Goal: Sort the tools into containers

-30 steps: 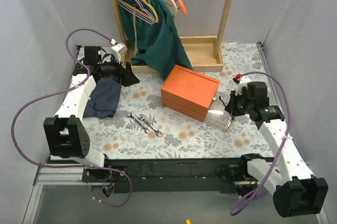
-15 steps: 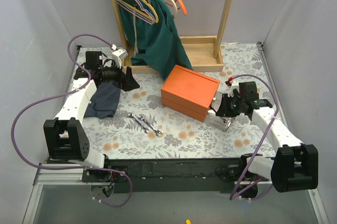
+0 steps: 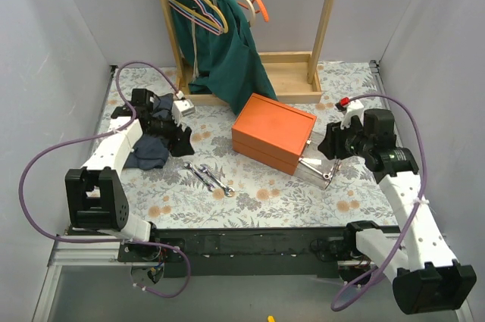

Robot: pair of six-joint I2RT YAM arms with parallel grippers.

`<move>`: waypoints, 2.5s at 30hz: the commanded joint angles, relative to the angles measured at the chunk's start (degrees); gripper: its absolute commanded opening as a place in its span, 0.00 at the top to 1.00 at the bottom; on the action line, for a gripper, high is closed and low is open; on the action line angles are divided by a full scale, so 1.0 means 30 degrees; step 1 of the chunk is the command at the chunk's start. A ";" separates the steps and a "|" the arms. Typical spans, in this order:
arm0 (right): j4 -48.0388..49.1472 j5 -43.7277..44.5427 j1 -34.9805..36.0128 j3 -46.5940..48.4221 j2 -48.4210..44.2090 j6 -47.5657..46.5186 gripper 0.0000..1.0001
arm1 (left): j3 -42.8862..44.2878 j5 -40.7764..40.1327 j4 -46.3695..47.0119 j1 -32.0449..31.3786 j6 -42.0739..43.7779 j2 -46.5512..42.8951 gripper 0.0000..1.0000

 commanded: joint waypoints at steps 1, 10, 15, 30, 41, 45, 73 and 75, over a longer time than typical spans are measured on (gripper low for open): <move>-0.1693 -0.0978 -0.0070 0.1373 -0.1651 -0.3465 0.45 | 0.0111 -0.2466 -0.4194 -0.0475 0.8315 0.0956 0.29; -0.0198 -0.4388 0.2032 0.2107 -0.1156 -0.5549 0.42 | -0.0241 -0.6925 -0.3762 -0.0769 1.4593 0.2920 0.57; 0.0390 -0.3567 0.3912 0.2311 -0.0572 -0.6223 0.45 | 0.0054 -0.6837 -0.2590 -0.0827 1.5676 0.3624 0.59; 0.0829 -0.2540 0.4939 0.2166 0.0016 -0.5813 0.47 | 0.0023 -0.6456 -0.0478 -0.2145 1.6234 0.5439 0.66; 0.2263 -0.0930 0.5231 0.2165 0.0485 -0.5637 0.49 | -0.2698 -0.7277 0.0839 -0.2468 1.7611 0.4768 0.75; 0.3258 -0.0522 0.7040 0.1816 0.0894 -0.6396 0.50 | -0.3752 -0.7189 0.1074 -0.2761 1.7553 0.4329 0.82; 2.0136 0.3349 2.0349 -0.1761 1.2026 -0.8099 0.45 | -0.1531 -0.5988 -0.6482 -0.2732 1.2311 0.7432 1.00; 2.0516 0.2999 2.0379 -0.1614 1.2583 -0.8040 0.45 | -0.1412 -0.5783 -0.6601 -0.2732 1.1929 0.7667 1.00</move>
